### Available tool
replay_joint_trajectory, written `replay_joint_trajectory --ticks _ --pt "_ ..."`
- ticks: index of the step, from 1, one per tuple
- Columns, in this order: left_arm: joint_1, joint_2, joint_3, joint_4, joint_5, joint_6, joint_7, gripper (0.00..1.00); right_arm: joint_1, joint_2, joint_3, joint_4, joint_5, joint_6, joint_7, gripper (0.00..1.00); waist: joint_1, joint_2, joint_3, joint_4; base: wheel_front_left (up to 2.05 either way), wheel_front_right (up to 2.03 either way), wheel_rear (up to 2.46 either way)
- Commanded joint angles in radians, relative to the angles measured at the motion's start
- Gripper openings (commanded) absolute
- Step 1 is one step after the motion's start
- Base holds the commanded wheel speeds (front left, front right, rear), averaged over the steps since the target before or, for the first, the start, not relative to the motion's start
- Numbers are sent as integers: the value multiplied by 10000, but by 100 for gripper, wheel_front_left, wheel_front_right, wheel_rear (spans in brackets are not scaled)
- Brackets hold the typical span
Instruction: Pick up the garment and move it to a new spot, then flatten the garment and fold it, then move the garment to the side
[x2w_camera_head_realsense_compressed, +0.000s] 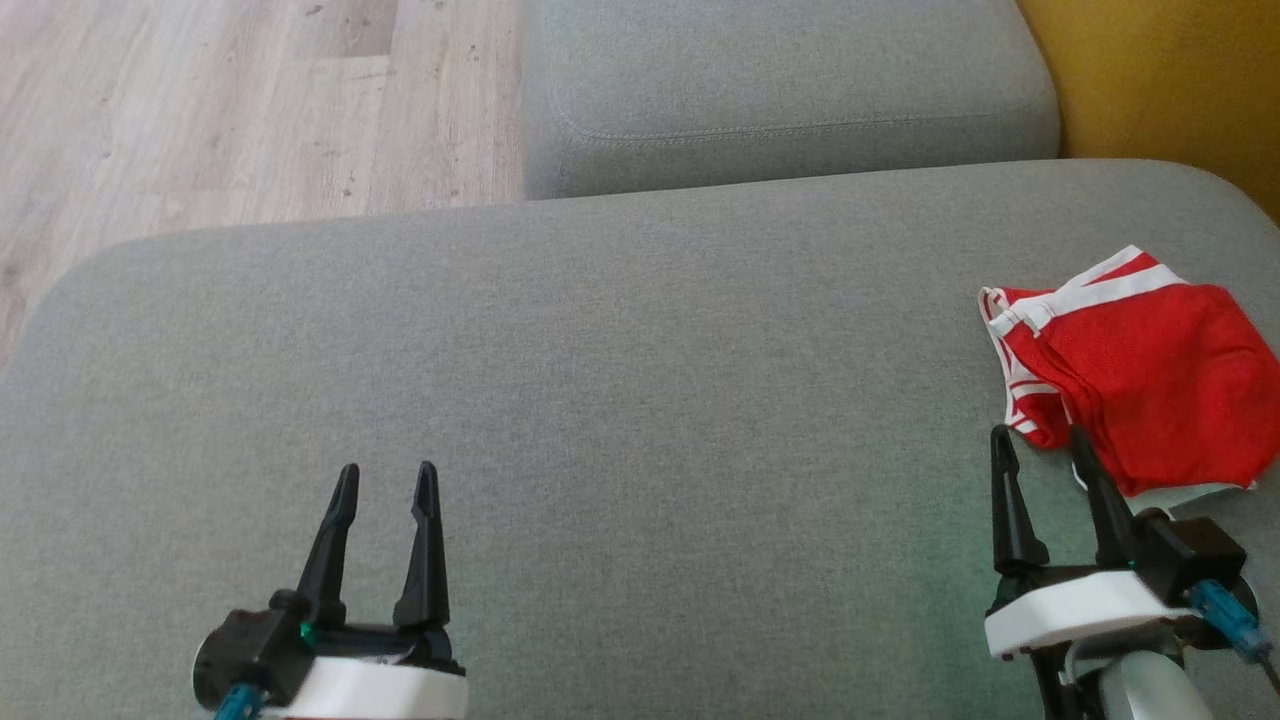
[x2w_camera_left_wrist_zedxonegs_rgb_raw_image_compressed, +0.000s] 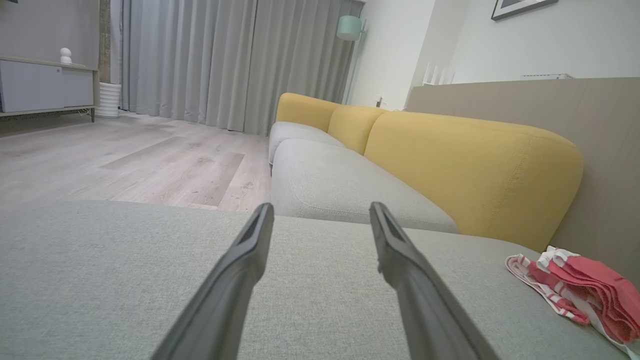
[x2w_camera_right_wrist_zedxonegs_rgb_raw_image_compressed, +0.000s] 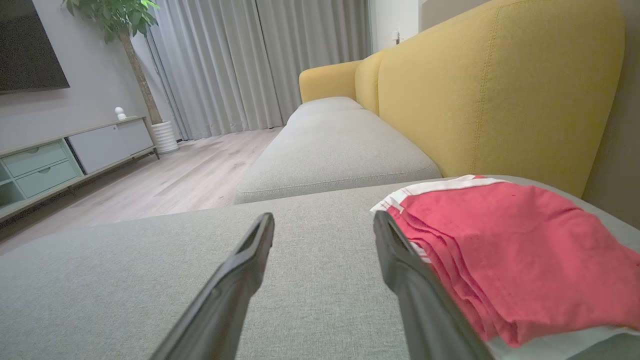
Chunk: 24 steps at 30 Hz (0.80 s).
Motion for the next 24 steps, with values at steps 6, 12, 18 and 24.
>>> replay_joint_trajectory --ticks 6,12,18,24 --pt "-259 14 370 -274 -221 56 -80 100 -117 -25 304 -469 53 -7 -136 100 0 0 -42 -8 0 0 0" --pt "-249 14 359 -219 -236 62 -80 100 -90 -25 340 -499 78 -7 -137 100 0 0 -69 -11 0 0 0" --pt "-248 14 370 -172 -262 96 -80 100 -64 -25 391 -493 85 -7 -137 100 0 0 -96 -7 0 0 0" --pt "-219 14 363 -178 -356 131 -80 100 -61 -24 439 -484 62 -7 -137 100 0 0 -106 -8 0 0 0"
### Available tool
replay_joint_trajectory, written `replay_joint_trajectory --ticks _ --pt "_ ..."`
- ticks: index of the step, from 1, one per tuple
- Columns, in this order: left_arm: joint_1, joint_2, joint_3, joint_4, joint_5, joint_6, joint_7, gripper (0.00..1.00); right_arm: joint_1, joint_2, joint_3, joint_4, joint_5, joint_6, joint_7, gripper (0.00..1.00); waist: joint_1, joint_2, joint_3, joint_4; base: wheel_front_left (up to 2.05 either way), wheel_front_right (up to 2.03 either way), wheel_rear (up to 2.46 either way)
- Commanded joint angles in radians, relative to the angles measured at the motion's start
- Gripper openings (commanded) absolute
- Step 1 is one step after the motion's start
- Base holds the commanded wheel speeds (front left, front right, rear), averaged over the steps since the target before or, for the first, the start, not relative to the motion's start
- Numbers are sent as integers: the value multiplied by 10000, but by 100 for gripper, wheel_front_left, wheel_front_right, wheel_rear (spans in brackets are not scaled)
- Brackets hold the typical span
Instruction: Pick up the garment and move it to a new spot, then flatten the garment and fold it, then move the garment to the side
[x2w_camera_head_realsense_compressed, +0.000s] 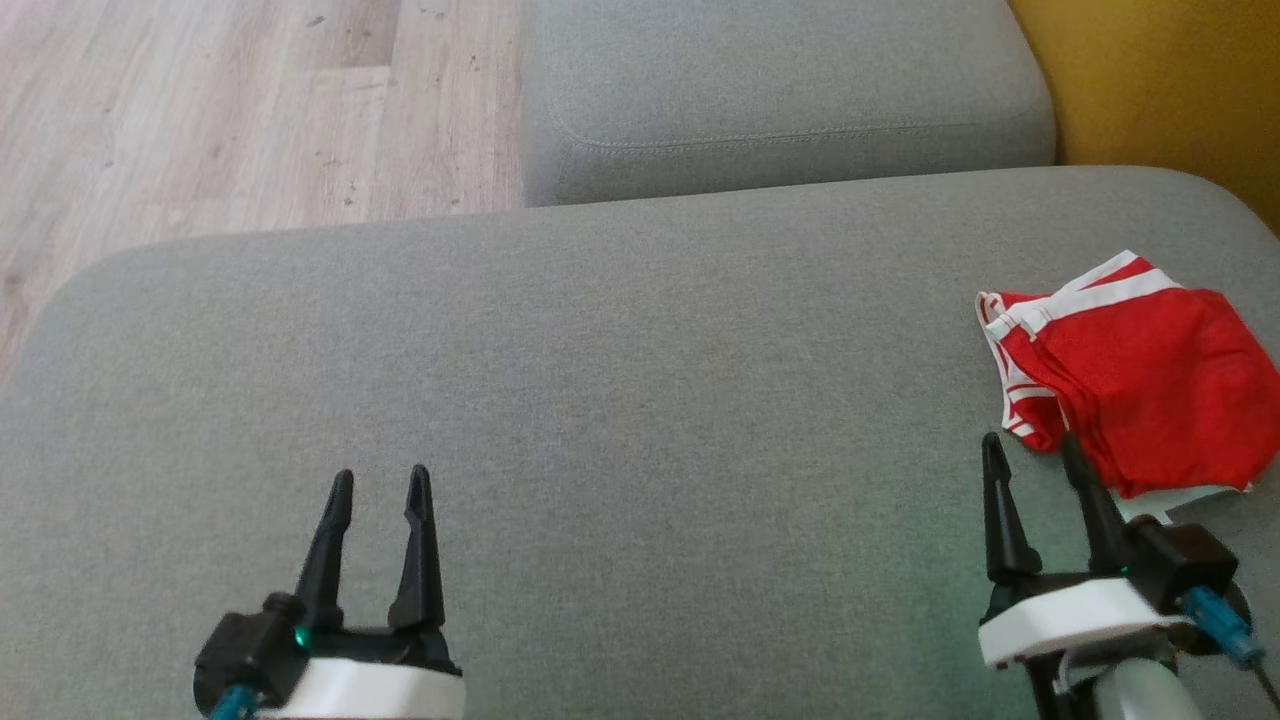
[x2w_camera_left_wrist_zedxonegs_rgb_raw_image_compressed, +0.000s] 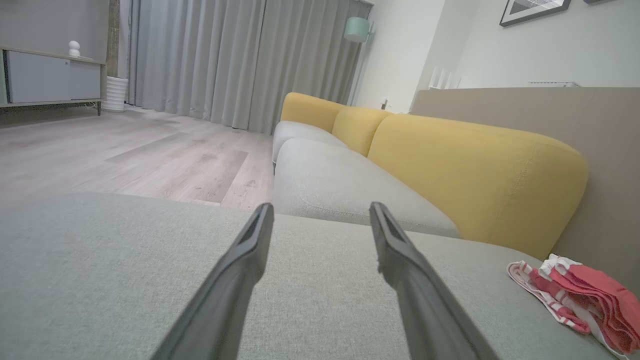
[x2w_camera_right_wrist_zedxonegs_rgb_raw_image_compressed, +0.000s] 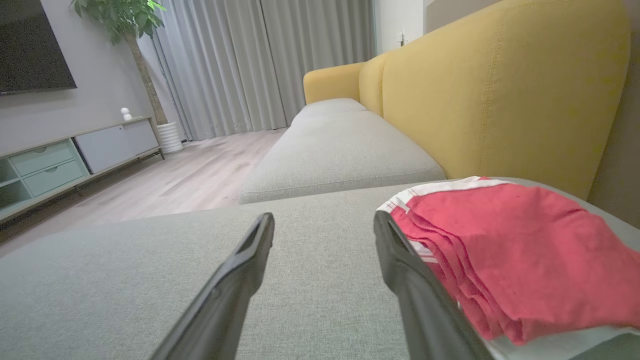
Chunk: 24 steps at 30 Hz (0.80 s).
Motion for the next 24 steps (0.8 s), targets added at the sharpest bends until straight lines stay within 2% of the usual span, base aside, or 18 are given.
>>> replay_joint_trajectory --ticks 1,5,24 --pt "1 0 2 -1 -4 0 0 0 0 0 0 0 2 0 0 0 0 0 0 0 0 0 0" --pt "174 -8 -21 578 -58 -12 44 0 141 8 -1 572 27 0 26 0 0 0 0 -1 0 0 0" --pt "-96 48 329 653 -2067 -76 540 0 -33 2 -178 397 2229 -1 574 0 0 0 76 -13 0 0 0"
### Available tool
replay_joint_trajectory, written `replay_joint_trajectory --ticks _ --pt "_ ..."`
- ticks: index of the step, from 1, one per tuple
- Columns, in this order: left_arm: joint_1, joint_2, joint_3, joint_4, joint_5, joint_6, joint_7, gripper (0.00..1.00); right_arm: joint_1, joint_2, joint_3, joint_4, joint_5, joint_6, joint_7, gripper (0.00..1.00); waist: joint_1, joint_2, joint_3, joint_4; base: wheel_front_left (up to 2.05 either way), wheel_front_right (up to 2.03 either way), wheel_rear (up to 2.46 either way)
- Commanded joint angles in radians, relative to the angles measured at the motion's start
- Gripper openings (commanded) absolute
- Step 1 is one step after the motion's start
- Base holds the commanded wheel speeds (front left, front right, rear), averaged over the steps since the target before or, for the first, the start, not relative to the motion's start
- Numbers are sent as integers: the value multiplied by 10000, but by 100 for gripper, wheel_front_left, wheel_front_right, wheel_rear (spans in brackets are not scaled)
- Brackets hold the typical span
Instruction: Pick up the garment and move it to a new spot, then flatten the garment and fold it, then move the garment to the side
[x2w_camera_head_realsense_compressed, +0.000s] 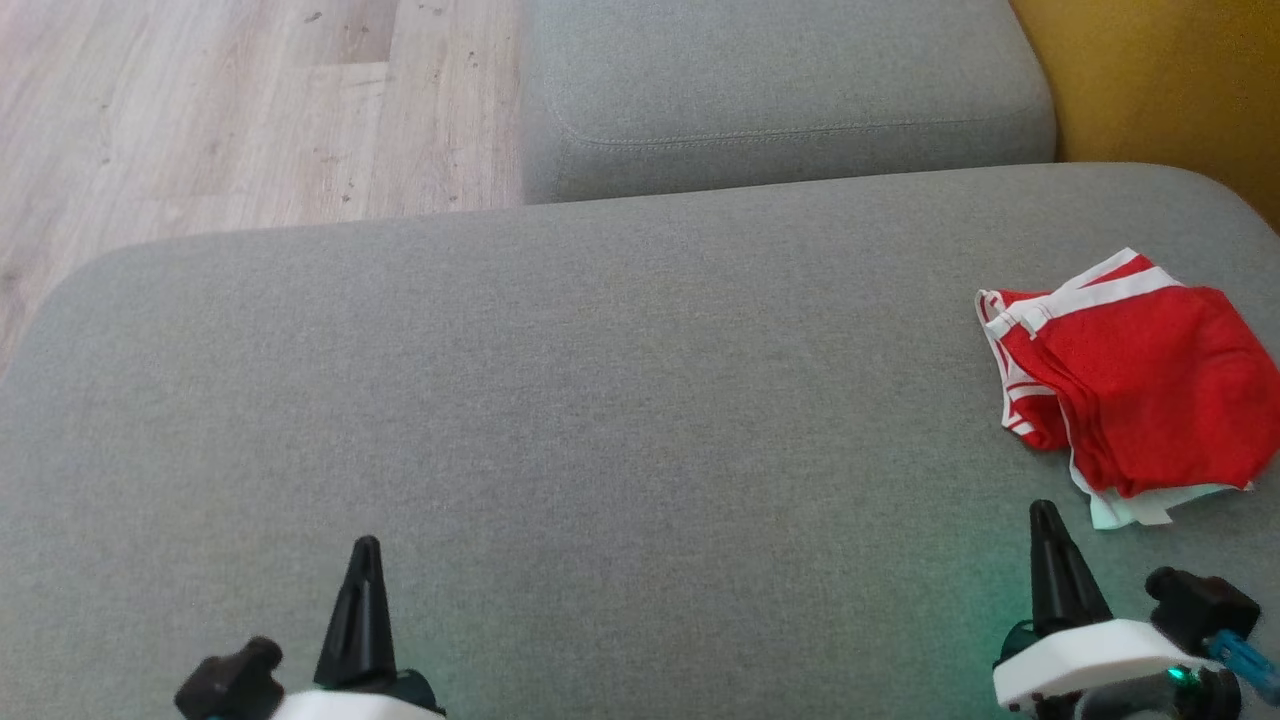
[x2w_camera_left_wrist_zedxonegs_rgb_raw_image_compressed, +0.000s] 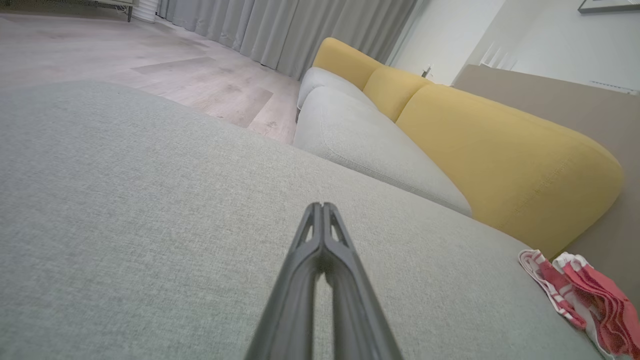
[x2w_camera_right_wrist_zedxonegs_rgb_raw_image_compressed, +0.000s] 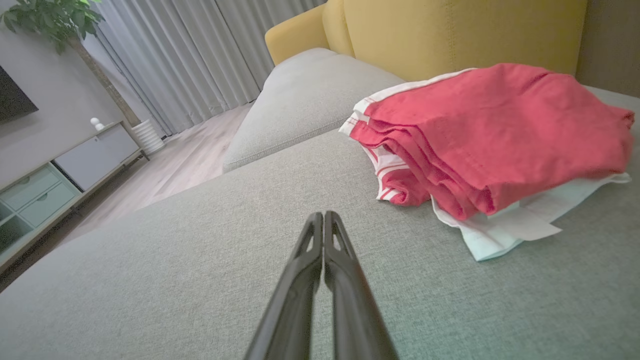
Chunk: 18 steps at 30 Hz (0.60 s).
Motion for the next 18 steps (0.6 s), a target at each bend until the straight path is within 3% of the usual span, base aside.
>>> replay_joint_trajectory --ticks 1,18 --pt "-573 53 255 -300 -320 -59 58 0 -559 -13 -58 -398 367 -1 60 0 0 0 8 -1 0 0 0" --pt "-794 83 573 -260 -1993 -113 493 0 -706 -17 -205 -547 2223 -2 519 0 0 0 72 -11 0 0 0"
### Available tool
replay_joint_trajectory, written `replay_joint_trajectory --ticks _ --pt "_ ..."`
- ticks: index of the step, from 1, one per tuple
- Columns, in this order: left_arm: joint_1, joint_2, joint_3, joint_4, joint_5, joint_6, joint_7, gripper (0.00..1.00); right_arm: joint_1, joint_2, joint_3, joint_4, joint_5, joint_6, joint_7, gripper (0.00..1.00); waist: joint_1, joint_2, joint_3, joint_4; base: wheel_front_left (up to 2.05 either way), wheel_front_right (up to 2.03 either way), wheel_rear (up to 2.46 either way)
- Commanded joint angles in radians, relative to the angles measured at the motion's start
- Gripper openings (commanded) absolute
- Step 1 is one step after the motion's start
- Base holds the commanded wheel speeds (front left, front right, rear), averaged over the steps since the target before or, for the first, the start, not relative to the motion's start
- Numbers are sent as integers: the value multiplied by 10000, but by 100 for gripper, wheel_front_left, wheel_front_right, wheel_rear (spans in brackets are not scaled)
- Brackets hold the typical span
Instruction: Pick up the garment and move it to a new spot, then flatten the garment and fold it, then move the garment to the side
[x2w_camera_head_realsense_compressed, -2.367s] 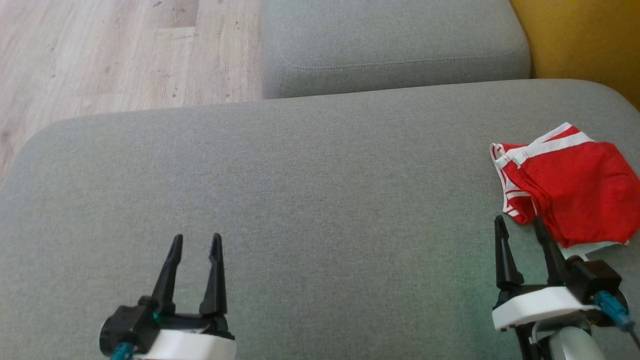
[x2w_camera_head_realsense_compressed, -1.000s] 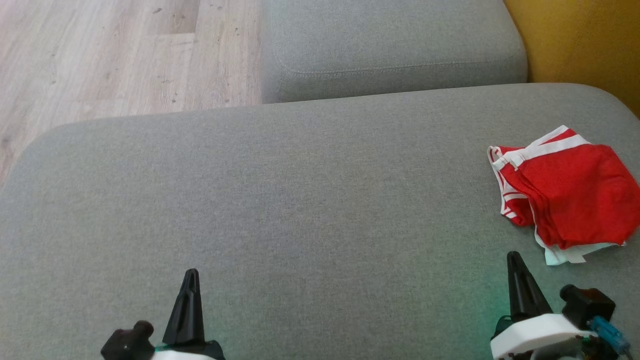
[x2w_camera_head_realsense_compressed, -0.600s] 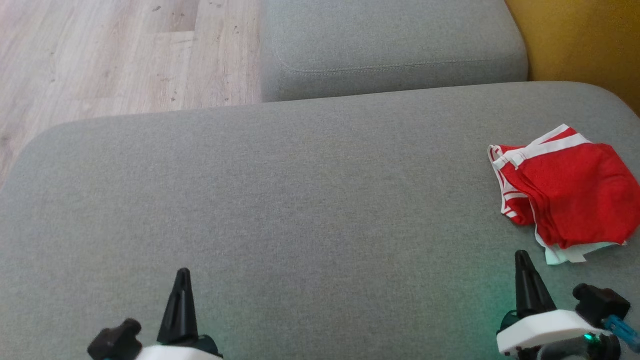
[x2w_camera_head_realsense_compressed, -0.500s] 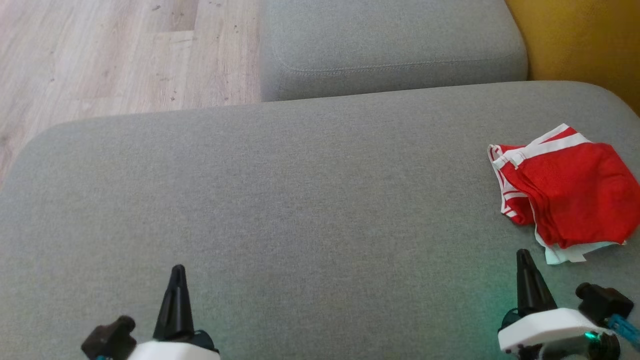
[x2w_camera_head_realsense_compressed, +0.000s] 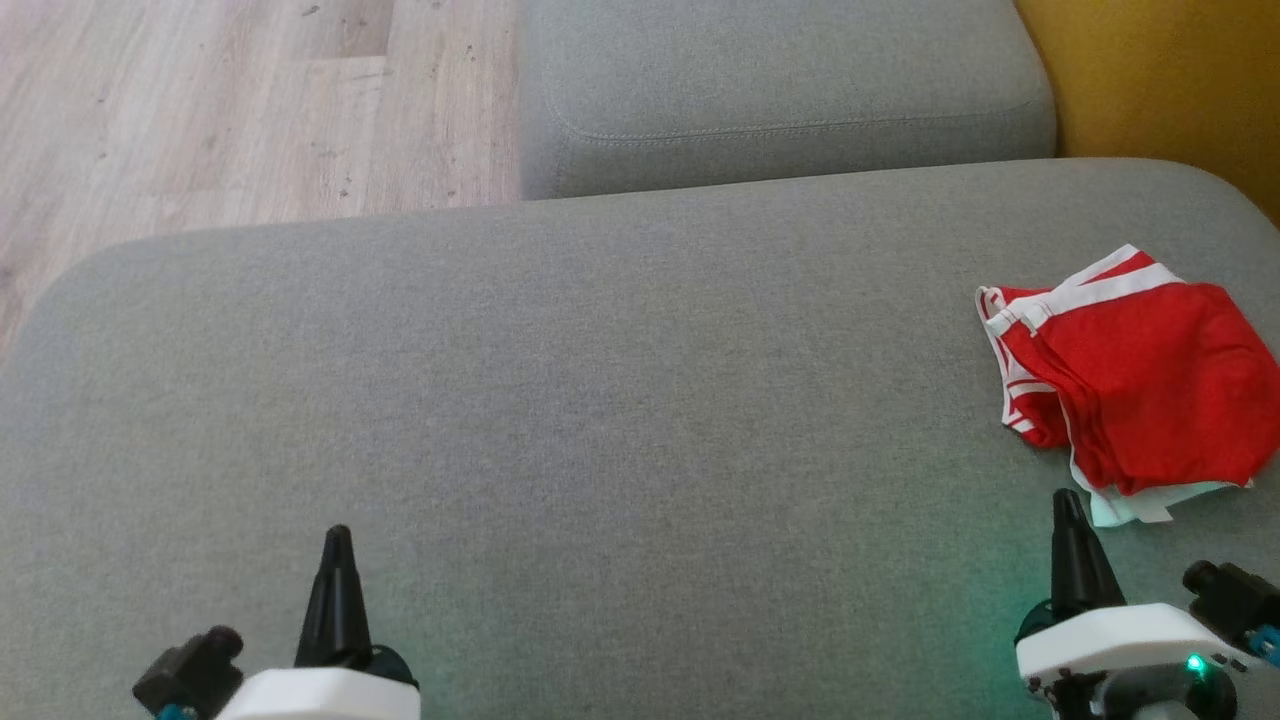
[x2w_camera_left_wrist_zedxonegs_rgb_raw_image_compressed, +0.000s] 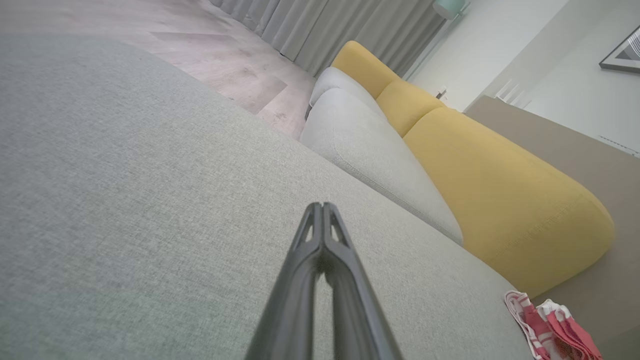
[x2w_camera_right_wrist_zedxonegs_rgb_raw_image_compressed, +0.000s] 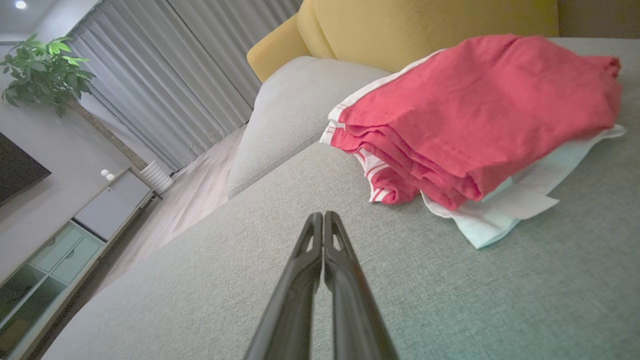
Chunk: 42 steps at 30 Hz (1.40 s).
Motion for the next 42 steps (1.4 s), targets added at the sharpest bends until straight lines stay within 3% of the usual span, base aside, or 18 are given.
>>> replay_joint_trajectory --ticks 1,42 --pt "-538 78 275 -305 -224 -42 64 0 -561 -20 13 -397 279 -2 55 0 0 0 4 0 0 0 0" --pt "-1141 109 1198 -179 -4655 -187 1286 0 -958 -31 -383 -791 5261 -5 1290 0 -1 0 176 -29 0 0 0"
